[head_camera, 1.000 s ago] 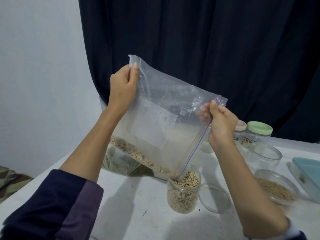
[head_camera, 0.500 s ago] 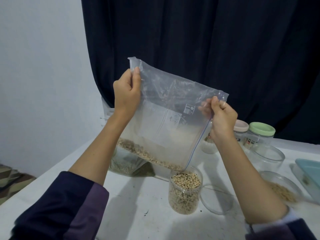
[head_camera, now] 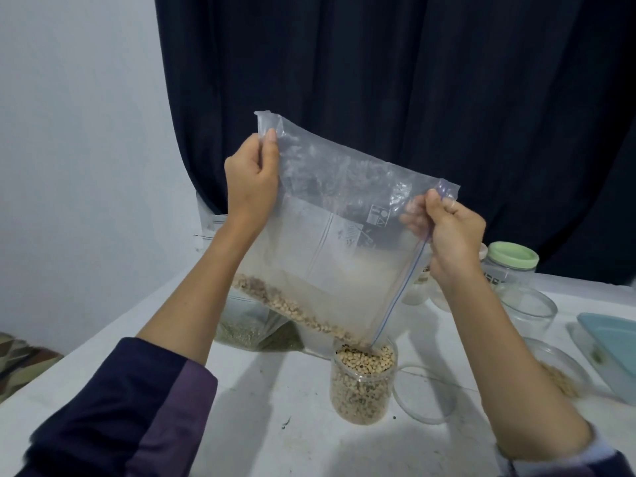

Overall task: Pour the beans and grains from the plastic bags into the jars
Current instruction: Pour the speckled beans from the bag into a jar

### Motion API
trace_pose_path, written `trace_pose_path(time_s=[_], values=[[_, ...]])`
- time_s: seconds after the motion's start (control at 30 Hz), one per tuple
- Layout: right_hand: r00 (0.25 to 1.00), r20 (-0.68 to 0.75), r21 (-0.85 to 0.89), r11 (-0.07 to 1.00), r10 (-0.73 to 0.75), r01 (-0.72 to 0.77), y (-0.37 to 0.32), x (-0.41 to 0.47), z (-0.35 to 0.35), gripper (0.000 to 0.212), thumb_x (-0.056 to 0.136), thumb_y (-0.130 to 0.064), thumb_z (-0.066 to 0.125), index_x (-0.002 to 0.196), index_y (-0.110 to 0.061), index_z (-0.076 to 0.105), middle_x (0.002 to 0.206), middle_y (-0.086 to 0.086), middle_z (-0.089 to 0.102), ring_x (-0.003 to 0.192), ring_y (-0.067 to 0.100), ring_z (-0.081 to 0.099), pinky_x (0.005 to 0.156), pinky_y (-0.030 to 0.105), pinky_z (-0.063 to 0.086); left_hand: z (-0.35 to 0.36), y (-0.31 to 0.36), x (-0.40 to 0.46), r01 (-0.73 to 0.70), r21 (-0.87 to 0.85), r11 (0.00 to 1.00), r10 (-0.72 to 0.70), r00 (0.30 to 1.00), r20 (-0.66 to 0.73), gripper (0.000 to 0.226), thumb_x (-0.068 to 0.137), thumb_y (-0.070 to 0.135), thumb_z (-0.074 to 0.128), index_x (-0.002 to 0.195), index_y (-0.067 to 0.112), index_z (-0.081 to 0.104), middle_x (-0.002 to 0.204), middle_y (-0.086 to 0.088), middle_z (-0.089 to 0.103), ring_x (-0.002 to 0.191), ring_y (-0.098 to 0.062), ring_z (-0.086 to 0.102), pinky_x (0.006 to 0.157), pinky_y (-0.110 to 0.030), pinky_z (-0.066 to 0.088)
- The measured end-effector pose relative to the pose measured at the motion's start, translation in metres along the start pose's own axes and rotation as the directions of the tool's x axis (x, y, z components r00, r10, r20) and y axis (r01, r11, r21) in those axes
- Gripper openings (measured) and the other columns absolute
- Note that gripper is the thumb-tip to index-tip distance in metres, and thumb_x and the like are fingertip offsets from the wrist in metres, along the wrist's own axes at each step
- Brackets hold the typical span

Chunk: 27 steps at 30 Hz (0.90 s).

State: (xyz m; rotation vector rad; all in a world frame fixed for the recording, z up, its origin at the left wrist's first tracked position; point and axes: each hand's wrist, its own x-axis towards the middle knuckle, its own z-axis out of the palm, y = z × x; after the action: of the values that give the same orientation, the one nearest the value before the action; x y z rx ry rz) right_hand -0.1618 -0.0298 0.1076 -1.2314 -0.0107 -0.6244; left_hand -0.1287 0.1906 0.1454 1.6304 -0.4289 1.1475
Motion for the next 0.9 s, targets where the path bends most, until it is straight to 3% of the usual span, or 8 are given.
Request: trace_pose_path(time_s=[0.37, 0.57, 0.9], values=[[0.992, -0.04, 0.016, 0.993, 0.118, -0.118, -0.001, -0.013, 0.004, 0.021, 0.097, -0.017, 0.057, 0.081, -0.008, 0.066, 0.072, 0.005, 0.068, 0.054, 0.008, 0.066, 0.058, 0.019, 0.055, -0.009, 0.008, 0.003, 0.016, 0.036, 0.999, -0.018, 0.998, 0.062, 0.046, 0.101, 0.02, 0.043, 0.058, 0.02, 0.025, 0.056, 0.006, 0.027, 0.047, -0.003, 0.028, 0.048, -0.014, 0.025], [0.992, -0.048, 0.044, 0.993, 0.115, -0.113, 0.0, -0.016, 0.004, 0.022, 0.097, -0.016, 0.056, 0.078, -0.009, 0.065, 0.073, 0.005, 0.067, 0.053, 0.007, 0.066, 0.057, 0.017, 0.053, -0.01, 0.011, 0.002, 0.02, 0.029, 0.999, -0.022, 0.997, 0.078, 0.045, 0.1, 0.02, 0.043, 0.059, 0.02, 0.024, 0.056, 0.006, 0.026, 0.048, -0.003, 0.027, 0.049, -0.015, 0.025], [0.996, -0.036, 0.045, 0.996, 0.08, -0.078, -0.005, -0.013, 0.006, 0.023, 0.097, -0.015, 0.056, 0.077, -0.009, 0.065, 0.058, -0.003, 0.066, 0.052, 0.006, 0.065, 0.055, 0.016, 0.052, -0.009, 0.012, 0.002, 0.008, 0.032, 0.999, -0.011, 0.998, 0.068, 0.043, 0.101, 0.02, 0.042, 0.06, 0.017, 0.029, 0.057, 0.005, 0.029, 0.049, -0.002, 0.03, 0.049, -0.015, 0.027]])
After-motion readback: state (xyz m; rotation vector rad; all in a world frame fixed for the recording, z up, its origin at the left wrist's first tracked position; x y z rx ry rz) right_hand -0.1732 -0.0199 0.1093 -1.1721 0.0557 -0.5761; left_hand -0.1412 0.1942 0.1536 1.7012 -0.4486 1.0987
